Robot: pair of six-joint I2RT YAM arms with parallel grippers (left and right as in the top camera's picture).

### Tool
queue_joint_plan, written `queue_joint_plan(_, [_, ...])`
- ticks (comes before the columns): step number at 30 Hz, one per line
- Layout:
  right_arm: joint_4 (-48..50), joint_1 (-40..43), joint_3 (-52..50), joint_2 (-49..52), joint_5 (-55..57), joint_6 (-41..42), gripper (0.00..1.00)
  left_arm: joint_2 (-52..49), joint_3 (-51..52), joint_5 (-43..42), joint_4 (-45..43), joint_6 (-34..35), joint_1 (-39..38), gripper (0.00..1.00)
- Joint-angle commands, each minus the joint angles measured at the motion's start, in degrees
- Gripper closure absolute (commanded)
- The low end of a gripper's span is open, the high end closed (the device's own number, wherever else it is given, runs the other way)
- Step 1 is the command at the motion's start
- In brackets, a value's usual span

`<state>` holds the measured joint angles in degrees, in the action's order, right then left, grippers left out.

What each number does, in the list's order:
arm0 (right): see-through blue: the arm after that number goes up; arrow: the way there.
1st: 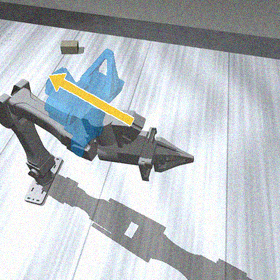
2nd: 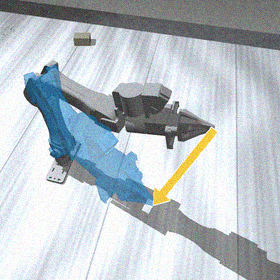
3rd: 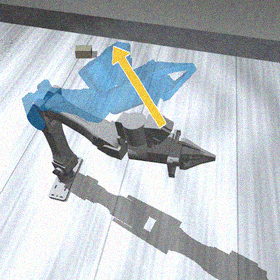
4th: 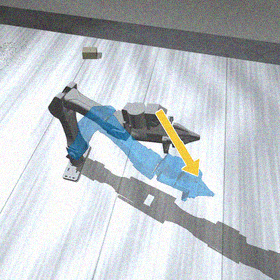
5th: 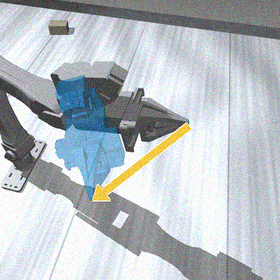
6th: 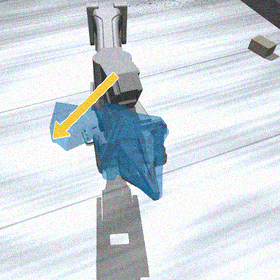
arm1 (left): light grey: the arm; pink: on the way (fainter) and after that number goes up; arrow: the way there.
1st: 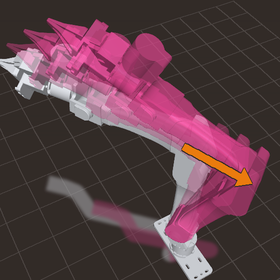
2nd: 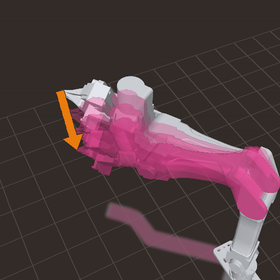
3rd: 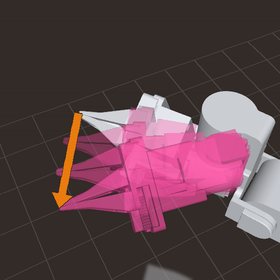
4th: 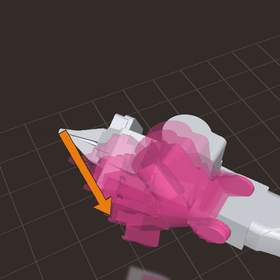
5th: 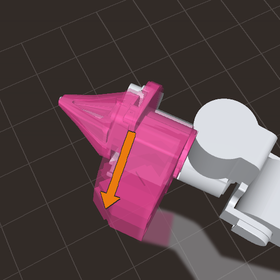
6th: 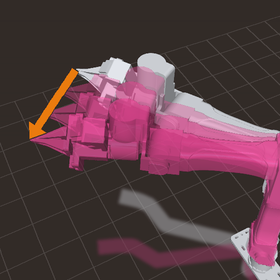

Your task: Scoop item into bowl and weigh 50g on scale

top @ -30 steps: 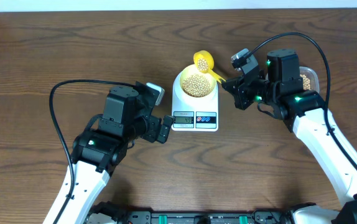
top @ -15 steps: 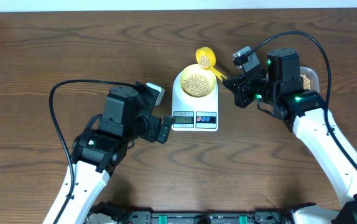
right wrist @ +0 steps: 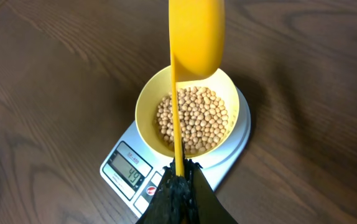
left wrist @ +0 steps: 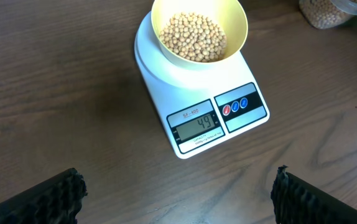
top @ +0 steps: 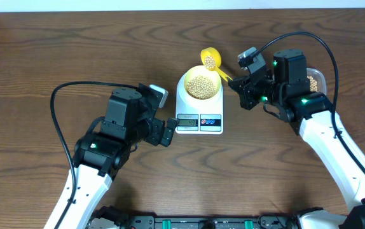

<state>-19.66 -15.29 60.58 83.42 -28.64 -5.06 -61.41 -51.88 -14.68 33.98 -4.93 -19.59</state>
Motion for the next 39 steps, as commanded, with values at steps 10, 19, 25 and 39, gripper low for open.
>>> queue_joint_plan(10, [0.5,0.0,0.1,-0.6,0.2,2.9,0.99,0.0,0.0,0.4,-0.2,-0.4,0.3,0.02])
queue_joint_plan(19, [-0.2,0.0,0.1,-0.6,-3.5,-0.6,0.99,0.0,0.0,0.4,-0.2,-0.4,0.3,0.02])
queue_joint_plan(25, [-0.5,0.0,0.1,-0.6,-1.2,-0.2,0.99,0.0,0.0,0.4,-0.2,-0.4,0.3,0.02])
queue_joint_plan(39, [-0.2,0.0,0.1,-0.6,-3.3,2.9,0.99,0.0,0.0,0.4,-0.2,-0.4,0.3,0.02])
